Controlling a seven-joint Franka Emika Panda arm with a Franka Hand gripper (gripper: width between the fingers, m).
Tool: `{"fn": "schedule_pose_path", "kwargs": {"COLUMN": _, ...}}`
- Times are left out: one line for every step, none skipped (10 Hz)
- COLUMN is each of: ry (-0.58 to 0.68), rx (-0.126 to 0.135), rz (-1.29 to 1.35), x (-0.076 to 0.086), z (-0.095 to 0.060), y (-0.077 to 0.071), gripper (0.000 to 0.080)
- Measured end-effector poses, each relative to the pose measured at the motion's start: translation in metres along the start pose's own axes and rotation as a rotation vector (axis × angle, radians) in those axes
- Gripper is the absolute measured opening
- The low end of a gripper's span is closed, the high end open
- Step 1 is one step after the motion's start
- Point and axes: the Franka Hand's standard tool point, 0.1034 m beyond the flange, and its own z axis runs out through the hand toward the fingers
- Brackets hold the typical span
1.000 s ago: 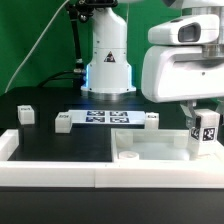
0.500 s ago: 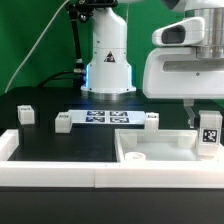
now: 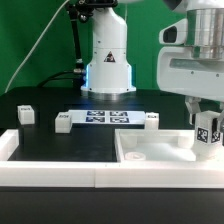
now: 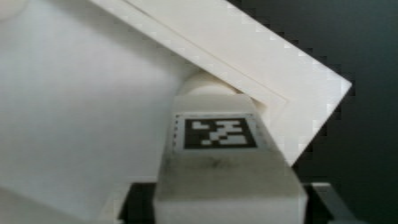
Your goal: Assemble one leg
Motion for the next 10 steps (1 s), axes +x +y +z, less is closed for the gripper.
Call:
{"fn": "schedule_pose_path", "kwargs": {"ry": -0.001, "rx": 0.000, "rz": 0.077, "x": 0.0001, "z": 0.0001, "y": 0.0004, "gripper": 0.0290}}
{"fn": "schedule_pose_path", "kwargs": {"ry": -0.012, "rx": 0.003, "rz": 0.158, "x": 0.0018, "z": 0.0003, "y": 0.0015, "gripper": 0.0290}}
{"fn": "schedule_pose_path", "kwargs": {"ry": -0.023, "rx": 0.007, "rz": 0.174, "x": 0.0038, "z": 0.0003, "y": 0.0021, "gripper": 0.0290}}
{"fn": "schedule_pose_path", "kwargs": {"ry": -0.028, "rx": 0.008, "rz": 0.211, "x": 0.0026, "z": 0.0003, "y": 0.0017, "gripper": 0.0290}}
{"fn": "schedule_pose_path", "kwargs": {"ry": -0.028, "rx": 0.008, "rz": 0.200, "x": 0.0023, "z": 0.0004, "y": 0.0016, "gripper": 0.0378}}
{"fn": "schedule_pose_path", "kwargs": {"ry": -0.027, "rx": 0.010, "rz": 0.167, "x": 0.0029, "z": 0.0003, "y": 0.0014, "gripper": 0.0378}}
{"fn": "schedule_pose_path", "kwargs": {"ry": -0.026, "rx": 0.015, "rz": 0.089, "x": 0.0056, "z": -0.0004, "y": 0.0014, "gripper": 0.0559}}
{"fn": "schedule_pose_path", "kwargs": {"ry": -0.025, "rx": 0.017, "rz": 0.066, "x": 0.0056, "z": -0.0010, "y": 0.0009, "gripper": 0.0620}}
{"fn": "schedule_pose_path", "kwargs": {"ry": -0.025, "rx": 0.017, "rz": -0.047, "x": 0.0047, "z": -0.0007, "y": 0.0008, "gripper": 0.0620}}
{"fn": "schedule_pose_path", "kwargs": {"ry": -0.023, "rx": 0.019, "rz": -0.158, "x": 0.0036, "z": -0.0008, "y": 0.0003, "gripper": 0.0644}}
